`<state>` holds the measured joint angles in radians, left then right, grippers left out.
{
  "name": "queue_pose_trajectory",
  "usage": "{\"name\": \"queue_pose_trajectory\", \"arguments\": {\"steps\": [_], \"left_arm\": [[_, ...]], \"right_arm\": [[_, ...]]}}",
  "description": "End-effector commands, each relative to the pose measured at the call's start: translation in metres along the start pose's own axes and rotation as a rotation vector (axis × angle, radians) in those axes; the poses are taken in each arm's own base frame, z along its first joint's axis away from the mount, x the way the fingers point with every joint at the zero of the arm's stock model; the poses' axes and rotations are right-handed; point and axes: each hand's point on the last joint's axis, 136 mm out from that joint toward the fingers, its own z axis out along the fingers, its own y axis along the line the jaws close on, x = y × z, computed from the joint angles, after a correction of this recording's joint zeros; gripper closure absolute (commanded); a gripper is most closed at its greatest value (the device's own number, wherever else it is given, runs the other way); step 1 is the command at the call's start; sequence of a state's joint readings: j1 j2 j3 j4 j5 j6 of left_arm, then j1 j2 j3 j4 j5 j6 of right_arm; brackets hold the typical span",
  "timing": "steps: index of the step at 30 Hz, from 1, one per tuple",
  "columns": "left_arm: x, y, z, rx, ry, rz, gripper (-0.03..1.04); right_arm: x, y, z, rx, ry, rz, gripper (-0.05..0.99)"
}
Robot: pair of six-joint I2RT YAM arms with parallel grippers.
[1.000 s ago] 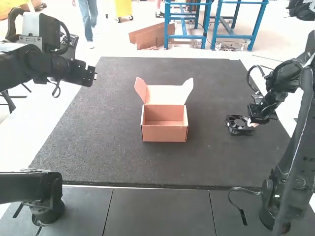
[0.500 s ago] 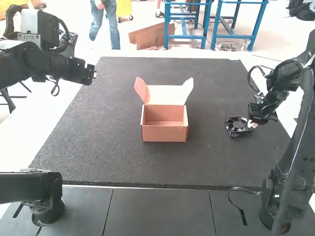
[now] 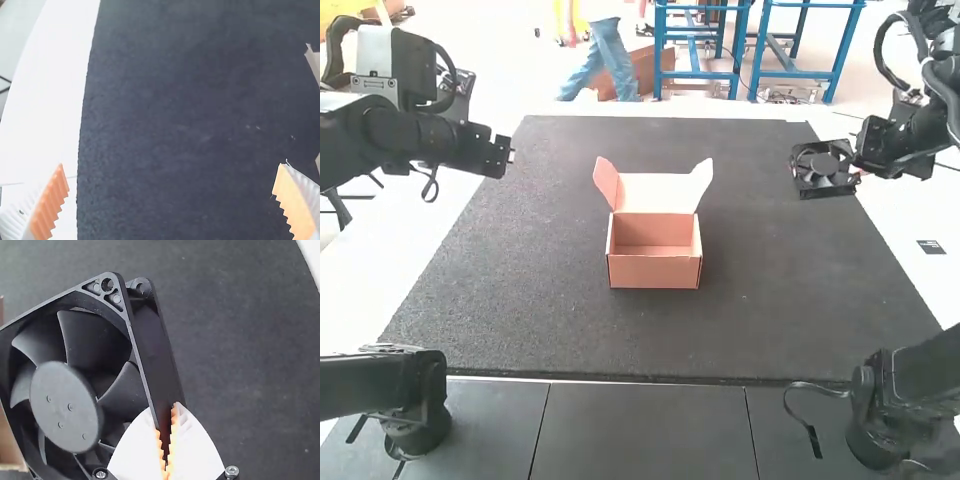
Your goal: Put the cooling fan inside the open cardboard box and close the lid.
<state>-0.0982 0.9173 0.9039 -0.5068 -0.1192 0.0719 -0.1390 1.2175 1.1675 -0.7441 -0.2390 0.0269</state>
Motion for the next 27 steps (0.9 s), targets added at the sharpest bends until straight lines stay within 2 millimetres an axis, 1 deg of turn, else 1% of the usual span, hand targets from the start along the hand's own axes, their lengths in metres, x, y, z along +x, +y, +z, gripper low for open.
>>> {"name": "queue_pose_trajectory", "arguments": {"steps": [1, 7, 9, 11, 14, 16, 18, 20, 27], "left_arm": [[0.002, -0.004, -0.003, 0.022, -0.015, 0.01, 0.04], [0.006, -0.006, -0.001, 0.028, -0.014, 0.01, 0.04], [0.006, -0.006, -0.001, 0.029, -0.013, 0.01, 0.04], [0.005, -0.006, -0.002, 0.028, -0.016, 0.01, 0.04], [0.005, -0.006, -0.002, 0.028, -0.014, 0.008, 0.04], [0.004, -0.006, -0.002, 0.029, -0.017, 0.007, 0.04], [0.004, -0.006, -0.002, 0.031, -0.017, 0.003, 0.04], [0.003, -0.007, -0.002, 0.033, -0.021, 0.0, 0.04], [0.001, -0.006, -0.006, 0.033, -0.034, -0.017, 0.04]], "right_arm": [[0.01, 0.045, -0.012, -0.104, 0.027, 0.094, 0.94], [0.04, 0.126, -0.026, -0.251, 0.138, 0.121, 0.94], [0.056, 0.148, -0.026, -0.288, 0.194, 0.14, 0.94], [0.069, 0.164, -0.025, -0.316, 0.23, 0.109, 0.94], [0.082, 0.183, -0.022, -0.344, 0.267, 0.078, 0.94], [0.088, 0.191, -0.018, -0.351, 0.29, 0.061, 0.94], [0.095, 0.197, -0.01, -0.347, 0.319, 0.046, 0.94], [0.097, 0.204, -0.002, -0.351, 0.326, 0.033, 0.94], [0.096, 0.219, 0.045, -0.327, 0.354, 0.046, 0.94]]}}
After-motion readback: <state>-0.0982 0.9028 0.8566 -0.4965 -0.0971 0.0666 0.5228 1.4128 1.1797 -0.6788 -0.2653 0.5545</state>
